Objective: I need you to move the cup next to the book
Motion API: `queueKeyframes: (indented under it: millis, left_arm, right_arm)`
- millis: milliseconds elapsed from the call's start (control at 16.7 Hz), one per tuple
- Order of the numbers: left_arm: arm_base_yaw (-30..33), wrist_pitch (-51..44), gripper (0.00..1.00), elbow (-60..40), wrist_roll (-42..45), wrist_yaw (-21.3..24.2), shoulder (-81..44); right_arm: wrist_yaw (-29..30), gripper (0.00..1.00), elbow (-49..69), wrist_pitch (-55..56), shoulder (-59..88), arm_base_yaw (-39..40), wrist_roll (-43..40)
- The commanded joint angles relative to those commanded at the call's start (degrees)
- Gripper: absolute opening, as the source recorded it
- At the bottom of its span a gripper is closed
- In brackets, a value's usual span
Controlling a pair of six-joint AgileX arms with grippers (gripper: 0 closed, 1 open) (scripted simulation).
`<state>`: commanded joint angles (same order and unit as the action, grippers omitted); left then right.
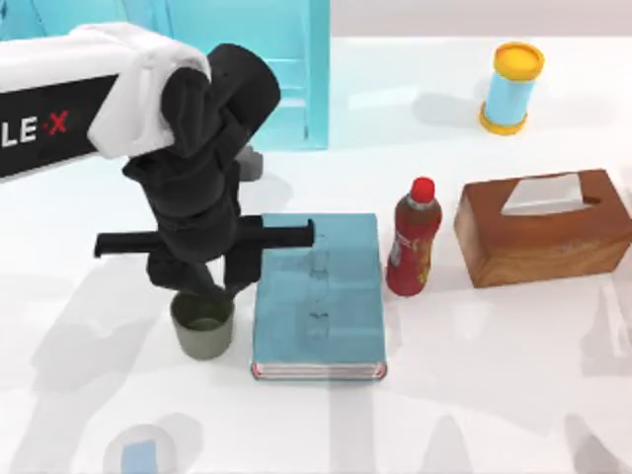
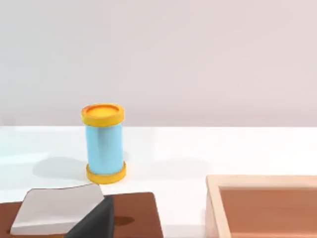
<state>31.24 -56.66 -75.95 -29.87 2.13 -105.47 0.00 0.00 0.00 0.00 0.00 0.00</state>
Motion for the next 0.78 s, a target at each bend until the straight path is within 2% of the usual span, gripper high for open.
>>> queueKeyframes:
  millis: [420, 780]
  left_arm:
    - [0.0, 0.0, 0.98, 0.0, 0.0, 0.0, 0.0]
    - [0.0, 0.0, 1.0, 0.0, 0.0, 0.0, 0.0]
  right_arm:
    - [0.0, 1.0, 0.0, 0.0, 0.0, 0.0, 0.0]
    - [0.0, 1.0, 0.0, 0.0, 0.0, 0.0, 0.0]
